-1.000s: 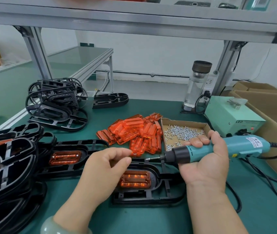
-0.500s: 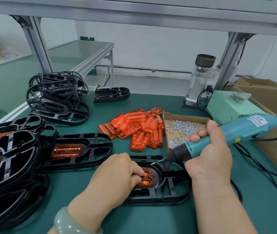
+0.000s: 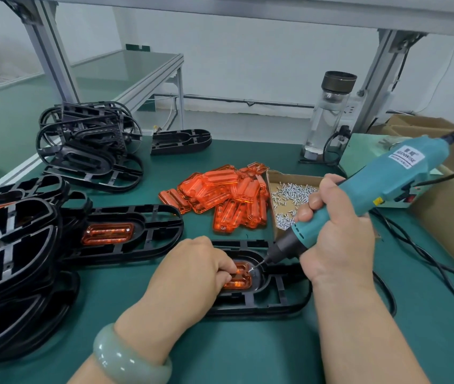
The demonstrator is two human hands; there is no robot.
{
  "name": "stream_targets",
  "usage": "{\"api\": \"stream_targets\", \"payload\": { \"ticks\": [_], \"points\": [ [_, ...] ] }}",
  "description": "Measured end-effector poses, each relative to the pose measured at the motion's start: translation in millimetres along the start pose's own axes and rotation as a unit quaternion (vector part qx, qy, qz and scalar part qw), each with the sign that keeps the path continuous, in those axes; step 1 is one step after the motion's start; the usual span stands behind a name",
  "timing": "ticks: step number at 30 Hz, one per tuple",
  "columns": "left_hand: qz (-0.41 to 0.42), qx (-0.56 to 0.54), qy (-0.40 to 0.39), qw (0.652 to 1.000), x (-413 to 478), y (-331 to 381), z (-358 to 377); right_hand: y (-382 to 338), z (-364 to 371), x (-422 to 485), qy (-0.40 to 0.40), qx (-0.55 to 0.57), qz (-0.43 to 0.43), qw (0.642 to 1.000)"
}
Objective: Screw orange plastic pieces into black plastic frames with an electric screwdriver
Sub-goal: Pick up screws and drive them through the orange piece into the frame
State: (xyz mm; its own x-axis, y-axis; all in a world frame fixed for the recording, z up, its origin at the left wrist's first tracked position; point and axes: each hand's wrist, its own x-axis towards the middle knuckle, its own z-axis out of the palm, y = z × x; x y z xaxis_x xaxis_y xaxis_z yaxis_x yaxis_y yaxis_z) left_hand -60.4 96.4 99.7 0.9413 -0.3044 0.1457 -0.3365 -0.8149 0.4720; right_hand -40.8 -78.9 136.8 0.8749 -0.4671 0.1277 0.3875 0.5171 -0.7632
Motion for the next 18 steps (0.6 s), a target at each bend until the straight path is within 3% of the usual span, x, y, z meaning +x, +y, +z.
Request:
{"api": "stream_targets", "payload": {
  "ticks": [11,18],
  "points": [
    [-0.017,-0.006,-0.008,1.0,-0.3,1.8,-0.4,1.9,5.1,-5.1,-0.05,-0.027,-0.032,0.998],
    [-0.024,0.001,-0.017,1.0,-0.5,3.4,-1.6,8.6,14.2,-15.6,-0.104,-0.101,-0.086,0.986]
  ]
}}
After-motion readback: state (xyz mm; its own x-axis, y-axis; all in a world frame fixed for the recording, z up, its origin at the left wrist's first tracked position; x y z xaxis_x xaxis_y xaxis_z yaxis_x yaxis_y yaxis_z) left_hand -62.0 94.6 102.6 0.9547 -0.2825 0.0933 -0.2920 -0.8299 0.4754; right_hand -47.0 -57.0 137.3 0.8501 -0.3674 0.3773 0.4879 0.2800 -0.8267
